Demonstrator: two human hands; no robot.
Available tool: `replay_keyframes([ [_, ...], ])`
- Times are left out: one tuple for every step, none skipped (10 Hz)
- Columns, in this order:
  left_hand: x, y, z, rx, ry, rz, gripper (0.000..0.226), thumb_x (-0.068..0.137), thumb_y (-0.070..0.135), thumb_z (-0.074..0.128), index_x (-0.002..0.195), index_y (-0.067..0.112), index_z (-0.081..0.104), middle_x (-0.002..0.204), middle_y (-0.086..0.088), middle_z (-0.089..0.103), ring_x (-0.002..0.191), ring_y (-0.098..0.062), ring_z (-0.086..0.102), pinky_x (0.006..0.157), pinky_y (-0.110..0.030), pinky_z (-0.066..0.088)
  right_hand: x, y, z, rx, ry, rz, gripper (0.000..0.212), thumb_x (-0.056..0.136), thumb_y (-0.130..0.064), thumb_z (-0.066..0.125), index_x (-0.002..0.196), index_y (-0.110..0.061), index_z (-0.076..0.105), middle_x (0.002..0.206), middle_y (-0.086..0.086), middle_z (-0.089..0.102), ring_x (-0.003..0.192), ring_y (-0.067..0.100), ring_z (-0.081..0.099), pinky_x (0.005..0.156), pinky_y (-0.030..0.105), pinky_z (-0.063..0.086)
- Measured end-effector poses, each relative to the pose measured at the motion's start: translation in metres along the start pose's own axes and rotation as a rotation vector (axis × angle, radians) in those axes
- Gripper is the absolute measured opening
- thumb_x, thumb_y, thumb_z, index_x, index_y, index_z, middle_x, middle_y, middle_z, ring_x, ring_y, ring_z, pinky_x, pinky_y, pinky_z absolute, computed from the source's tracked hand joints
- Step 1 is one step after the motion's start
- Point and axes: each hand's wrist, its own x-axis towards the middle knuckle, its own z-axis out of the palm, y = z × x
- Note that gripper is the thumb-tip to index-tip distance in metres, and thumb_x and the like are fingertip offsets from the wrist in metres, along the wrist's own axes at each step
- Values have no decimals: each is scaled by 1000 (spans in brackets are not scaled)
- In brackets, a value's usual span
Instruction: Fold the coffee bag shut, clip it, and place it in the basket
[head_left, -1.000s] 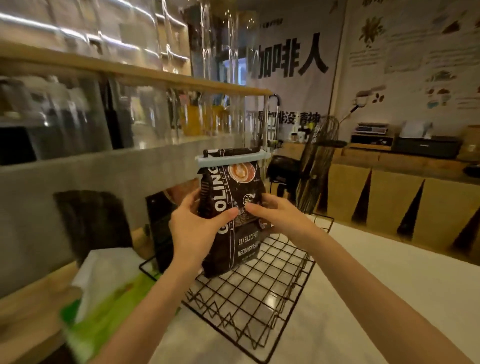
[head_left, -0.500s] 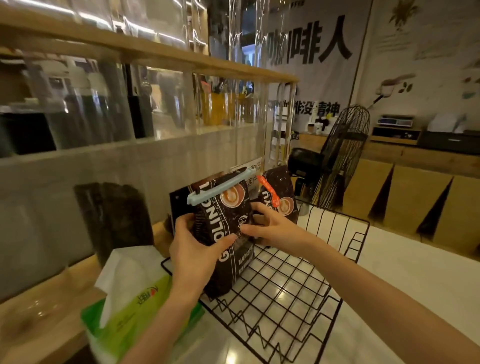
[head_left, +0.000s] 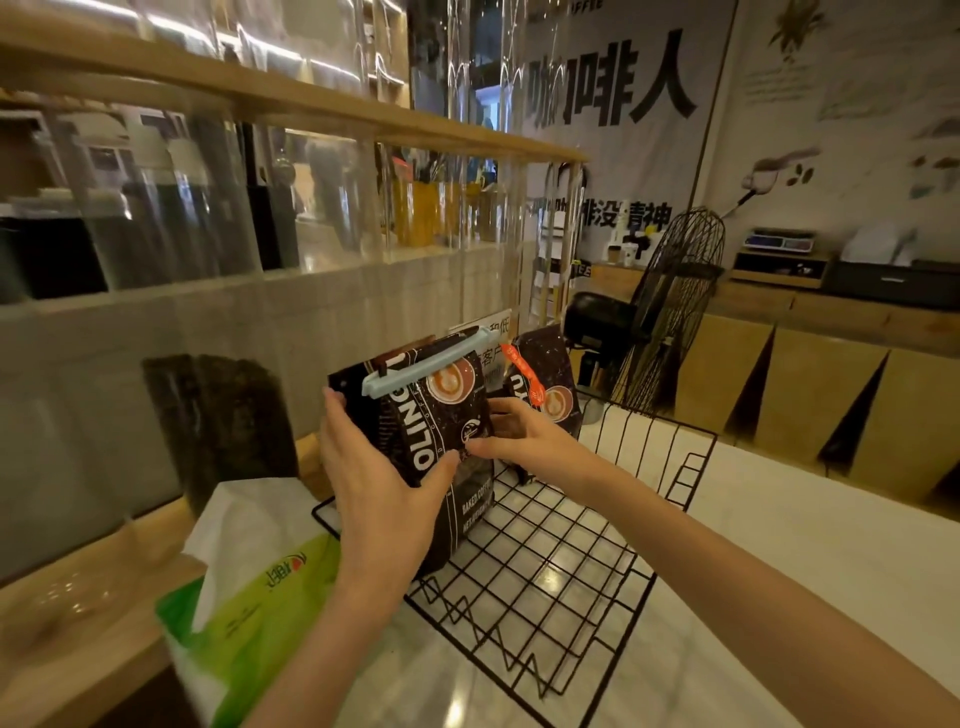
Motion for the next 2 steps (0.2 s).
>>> replay_keyframes([
  [-11, 15, -2, 92, 87, 166, 108, 64, 27, 78, 142, 16, 4, 149, -15, 10, 138, -22, 8, 109, -35, 9, -14, -8, -7, -7, 87, -17, 71, 78, -23, 68, 137, -17, 29, 130, 3, 46, 121, 16, 44, 94, 27, 38],
  [-18, 27, 7, 224, 43, 436, 88, 69, 31, 72, 139, 16, 21, 149, -13, 16, 137, -21, 8, 110, -38, 10, -35, -15, -19, 21, 302, -135, 63, 80, -23, 66, 133, -18, 35, 133, 3, 49, 117, 14, 49, 97, 30, 41],
])
